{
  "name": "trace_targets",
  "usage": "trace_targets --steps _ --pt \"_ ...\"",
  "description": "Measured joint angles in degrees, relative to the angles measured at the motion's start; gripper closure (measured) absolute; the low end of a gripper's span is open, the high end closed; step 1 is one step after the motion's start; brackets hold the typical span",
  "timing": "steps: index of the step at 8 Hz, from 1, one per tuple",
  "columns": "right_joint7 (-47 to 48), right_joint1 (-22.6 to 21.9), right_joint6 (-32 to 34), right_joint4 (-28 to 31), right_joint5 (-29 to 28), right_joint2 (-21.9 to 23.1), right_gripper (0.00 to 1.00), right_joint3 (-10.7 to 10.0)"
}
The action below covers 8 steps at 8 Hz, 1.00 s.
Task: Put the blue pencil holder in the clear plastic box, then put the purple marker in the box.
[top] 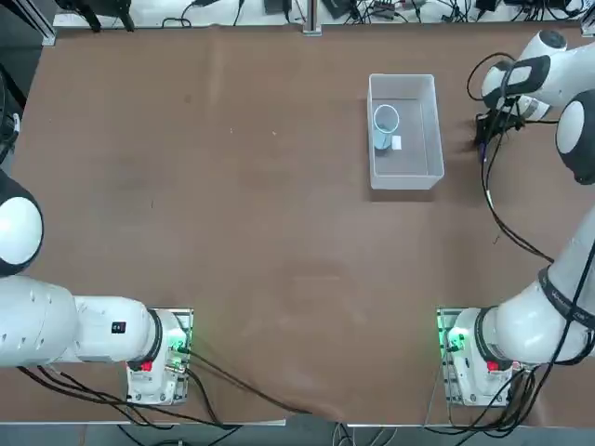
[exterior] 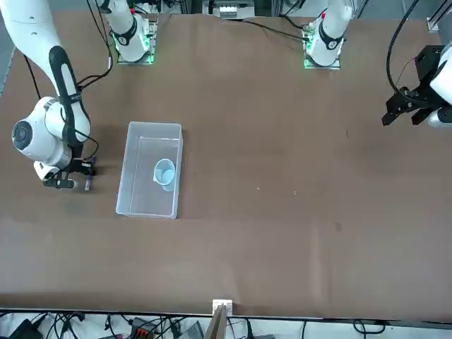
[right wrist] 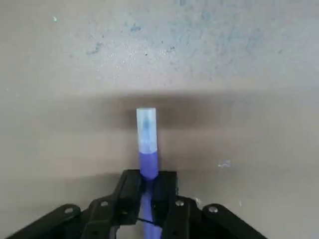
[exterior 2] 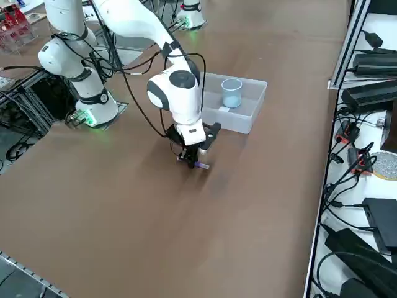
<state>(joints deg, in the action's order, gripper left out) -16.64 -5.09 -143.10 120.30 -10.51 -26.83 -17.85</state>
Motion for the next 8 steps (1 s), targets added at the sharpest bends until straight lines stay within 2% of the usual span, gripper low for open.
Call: trace_targets --steps 2,4,5,6,8 --pt "0.0 -0.1 7.4 -3.1 0.0 3.9 0.85 0.0" --pt "1.7 -0.7 21.1 -10.8 0.0 9.0 0.85 0.3" --pt "5.7 -2.1 27.1 -15.2 -0.1 10.5 0.85 0.7" --pt "12.2 -5.0 30.4 -18.6 -0.3 11.2 0.85 1.1" --pt "23.0 -13.6 31.2 -20.4 -0.3 10.5 0.85 1.7"
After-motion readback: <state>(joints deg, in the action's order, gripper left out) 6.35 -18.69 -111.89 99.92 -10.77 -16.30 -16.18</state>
